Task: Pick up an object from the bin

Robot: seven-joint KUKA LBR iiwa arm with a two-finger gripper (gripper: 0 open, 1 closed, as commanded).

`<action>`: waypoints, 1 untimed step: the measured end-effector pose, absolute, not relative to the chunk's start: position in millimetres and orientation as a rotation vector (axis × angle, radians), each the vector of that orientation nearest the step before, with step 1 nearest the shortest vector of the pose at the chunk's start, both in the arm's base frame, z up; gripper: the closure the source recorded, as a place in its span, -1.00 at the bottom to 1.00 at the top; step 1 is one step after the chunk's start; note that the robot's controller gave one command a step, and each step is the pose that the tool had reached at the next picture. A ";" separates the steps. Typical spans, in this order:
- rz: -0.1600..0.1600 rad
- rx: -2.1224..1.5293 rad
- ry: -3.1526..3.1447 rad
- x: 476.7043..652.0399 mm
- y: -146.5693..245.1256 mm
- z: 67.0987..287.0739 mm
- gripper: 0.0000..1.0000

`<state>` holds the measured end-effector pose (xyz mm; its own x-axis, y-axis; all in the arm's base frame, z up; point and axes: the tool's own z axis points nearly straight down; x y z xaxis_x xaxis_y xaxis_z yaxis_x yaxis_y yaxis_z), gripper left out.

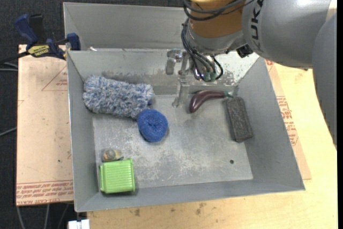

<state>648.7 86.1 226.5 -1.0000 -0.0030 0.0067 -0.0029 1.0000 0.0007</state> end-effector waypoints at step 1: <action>-0.002 0.003 -3.143 650.0 85.7 231.8 -1.00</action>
Offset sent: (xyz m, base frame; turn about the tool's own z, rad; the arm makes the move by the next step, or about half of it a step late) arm -0.0467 0.0589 -0.0987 0.0520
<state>650.0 85.7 231.8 -1.0000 -0.0018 -0.0016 -0.0018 1.0000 0.0013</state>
